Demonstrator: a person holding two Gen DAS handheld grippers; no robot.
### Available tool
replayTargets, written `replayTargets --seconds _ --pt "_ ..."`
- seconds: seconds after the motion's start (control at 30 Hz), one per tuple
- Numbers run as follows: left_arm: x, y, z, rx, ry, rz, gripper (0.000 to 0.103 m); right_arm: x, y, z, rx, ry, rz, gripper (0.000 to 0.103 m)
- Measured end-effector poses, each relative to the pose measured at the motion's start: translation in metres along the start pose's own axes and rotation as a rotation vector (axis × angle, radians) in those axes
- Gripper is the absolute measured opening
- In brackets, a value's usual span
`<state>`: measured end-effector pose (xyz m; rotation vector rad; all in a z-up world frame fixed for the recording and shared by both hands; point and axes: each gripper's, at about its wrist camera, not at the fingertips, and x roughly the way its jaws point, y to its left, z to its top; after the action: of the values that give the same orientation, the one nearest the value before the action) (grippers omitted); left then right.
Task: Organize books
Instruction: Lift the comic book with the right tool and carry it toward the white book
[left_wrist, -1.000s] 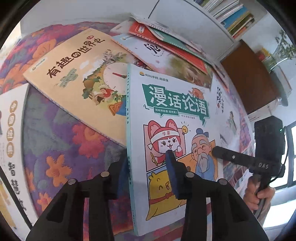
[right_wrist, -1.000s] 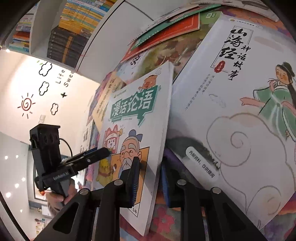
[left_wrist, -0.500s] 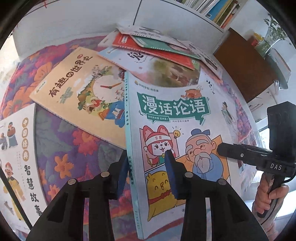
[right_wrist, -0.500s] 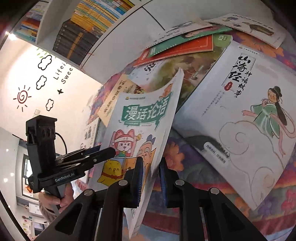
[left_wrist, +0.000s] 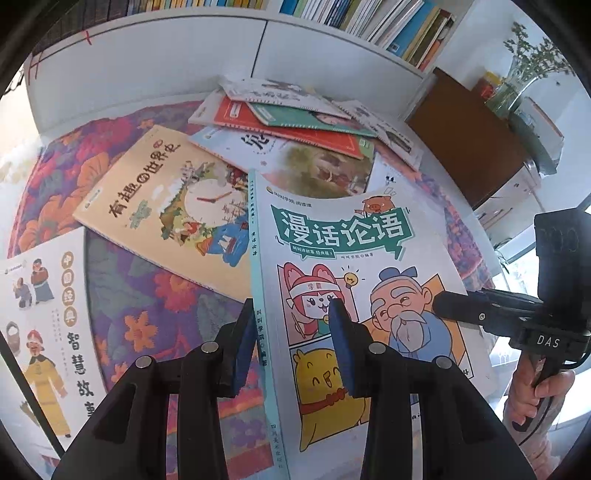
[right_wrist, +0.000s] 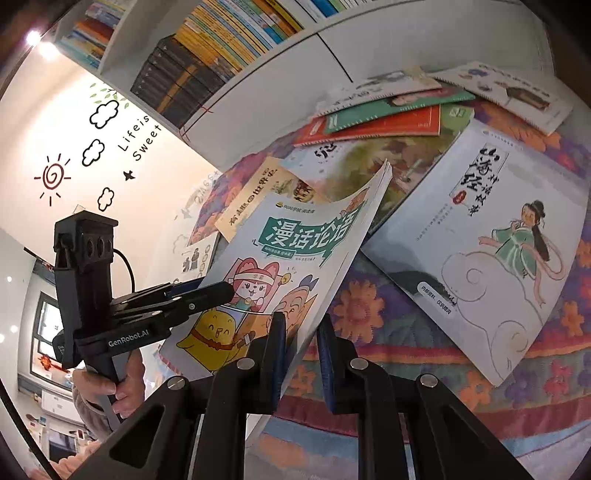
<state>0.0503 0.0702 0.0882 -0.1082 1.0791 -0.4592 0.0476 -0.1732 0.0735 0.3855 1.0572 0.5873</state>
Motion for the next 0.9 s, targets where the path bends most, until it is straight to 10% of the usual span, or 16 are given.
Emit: replayTargets --seconds 0.9 --pt "-0.127 0.095 -0.01 -0.079 -0.228 0.142 0.035 0.034 0.15 0.028 -0.247 -0.048 0.024 0.017"
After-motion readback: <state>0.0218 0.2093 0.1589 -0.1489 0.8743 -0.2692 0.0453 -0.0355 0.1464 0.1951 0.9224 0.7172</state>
